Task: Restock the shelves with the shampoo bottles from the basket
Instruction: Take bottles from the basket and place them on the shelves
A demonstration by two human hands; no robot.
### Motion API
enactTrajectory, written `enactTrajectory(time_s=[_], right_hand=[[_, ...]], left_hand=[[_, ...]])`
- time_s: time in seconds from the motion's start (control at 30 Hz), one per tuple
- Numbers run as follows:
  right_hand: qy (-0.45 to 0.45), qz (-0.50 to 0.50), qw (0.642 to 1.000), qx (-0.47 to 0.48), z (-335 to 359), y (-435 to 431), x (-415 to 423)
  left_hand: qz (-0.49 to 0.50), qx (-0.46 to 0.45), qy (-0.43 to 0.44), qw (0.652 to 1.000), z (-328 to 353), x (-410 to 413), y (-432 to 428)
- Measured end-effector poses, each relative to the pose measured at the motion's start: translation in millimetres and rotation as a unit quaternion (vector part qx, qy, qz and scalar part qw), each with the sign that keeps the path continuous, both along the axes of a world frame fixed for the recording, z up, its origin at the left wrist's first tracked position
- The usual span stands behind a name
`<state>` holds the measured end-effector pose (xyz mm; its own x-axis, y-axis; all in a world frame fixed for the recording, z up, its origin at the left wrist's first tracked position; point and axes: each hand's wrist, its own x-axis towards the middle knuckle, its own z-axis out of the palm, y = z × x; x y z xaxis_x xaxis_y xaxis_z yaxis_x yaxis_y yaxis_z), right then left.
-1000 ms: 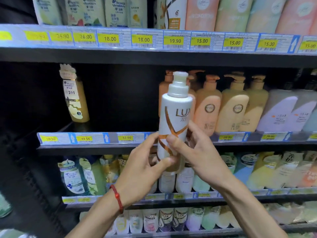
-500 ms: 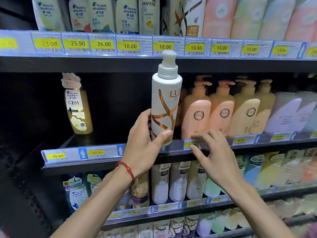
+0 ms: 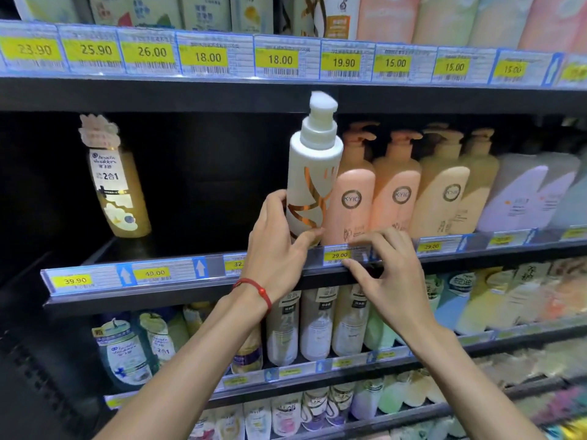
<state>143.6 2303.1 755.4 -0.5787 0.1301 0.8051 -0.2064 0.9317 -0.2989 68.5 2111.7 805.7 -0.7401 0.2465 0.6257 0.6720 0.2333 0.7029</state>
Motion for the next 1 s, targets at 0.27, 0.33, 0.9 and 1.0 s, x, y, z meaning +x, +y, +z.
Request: enactTrajectory(time_s=[0.27,0.33,0.9,1.0], right_hand=[[0.001,0.008,1.0,-0.008,-2,2,-1],[0.004,0.009,1.0,-0.008,-3,2,0],[-0.003,0.01,1.0,-0.008,-6,5,-1],[-0.003,0.012,1.0,-0.002,-6,7,0]], left_hand=[[0.045,-0.109,0.024,0.993,-5,5,0],[0.057,-0.128,0.023,0.99,-5,5,-1],[0.114,-0.185,-0.065,0.974,12,0,1],[0.124,-0.197,-0.05,0.971,9,1,2]])
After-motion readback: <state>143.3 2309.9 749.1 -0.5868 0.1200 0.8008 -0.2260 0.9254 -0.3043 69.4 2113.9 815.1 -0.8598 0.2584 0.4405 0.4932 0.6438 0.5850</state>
